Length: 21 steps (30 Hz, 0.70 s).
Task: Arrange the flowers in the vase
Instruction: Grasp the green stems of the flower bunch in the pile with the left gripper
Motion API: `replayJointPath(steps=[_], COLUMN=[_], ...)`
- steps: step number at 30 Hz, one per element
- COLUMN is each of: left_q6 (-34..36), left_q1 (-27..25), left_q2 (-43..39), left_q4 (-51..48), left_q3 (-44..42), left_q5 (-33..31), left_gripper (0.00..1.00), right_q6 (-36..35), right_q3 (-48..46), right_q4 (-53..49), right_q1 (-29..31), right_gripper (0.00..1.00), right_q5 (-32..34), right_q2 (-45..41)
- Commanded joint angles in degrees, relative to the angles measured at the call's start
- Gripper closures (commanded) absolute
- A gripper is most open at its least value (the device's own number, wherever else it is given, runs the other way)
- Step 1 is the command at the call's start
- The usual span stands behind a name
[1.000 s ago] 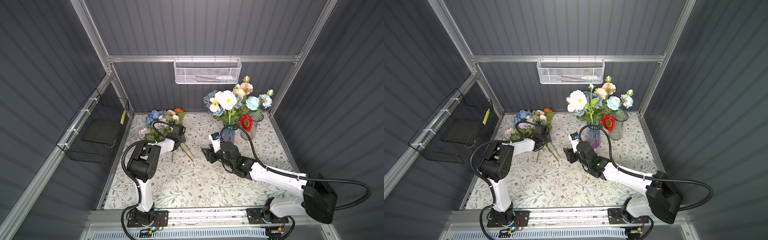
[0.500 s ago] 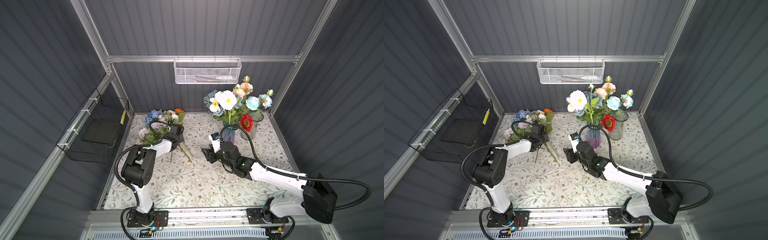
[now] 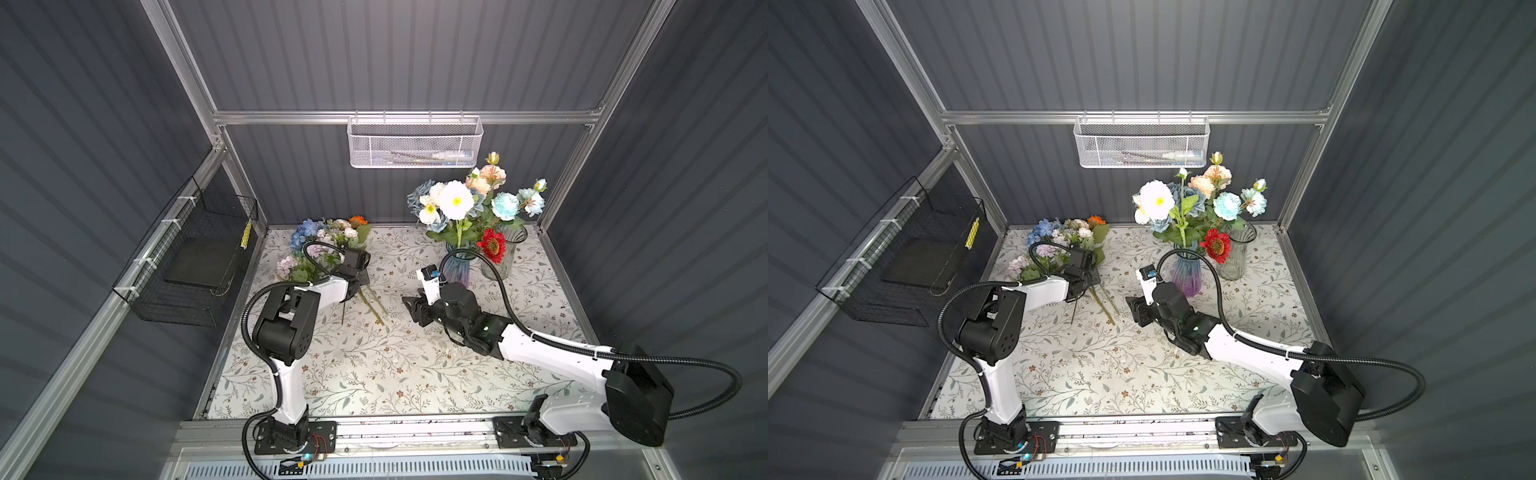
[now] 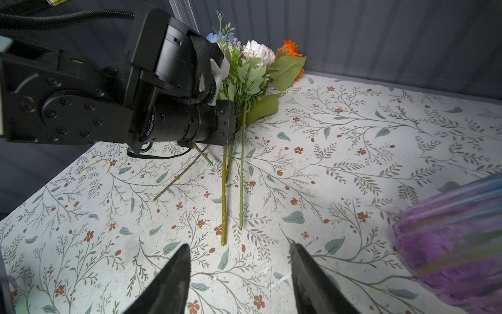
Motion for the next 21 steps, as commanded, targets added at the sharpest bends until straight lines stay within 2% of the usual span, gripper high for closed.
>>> replayJointPath(steps=[1,7,10,13,16,21], left_q6=[0.46,0.19,0.36,0.49,0.57,-0.84], left_q1=[0.37,0.31,0.36,0.37,0.31,-0.25], left_q2=[2.2,3.18,3.4,3.72,3.56,-0.61], left_q4=[-2.04,-2.06,-2.11,-2.13,-2.47,-1.68], left_q3=[1.96,1.56,1.51,1.95,2.26,-1.68], left_q5=[-1.13,-1.24,-1.28,-1.32,-0.62,3.35], left_gripper=[0.76,0.77,0.86,0.88,0.99,1.0], right_q6=[-0.89,-1.06,-1.23,-1.28,-1.33,-1.15], right_q3=[0.98,0.6,0.61,0.87,0.89,0.72], right_q4=[-0.31,-0.49,-0.49,-0.58,-0.58,-0.59], right_q1=[0.26,0.25,0.25,0.25,0.25,0.25], right_gripper=[0.4,0.4,0.4,0.4,0.4,0.4], right_q5=[0.42,0.86,0.95,0.85,0.9,1.23], right_q2=[-0.55,-1.16,-1.15,-1.1,-1.44,-2.12])
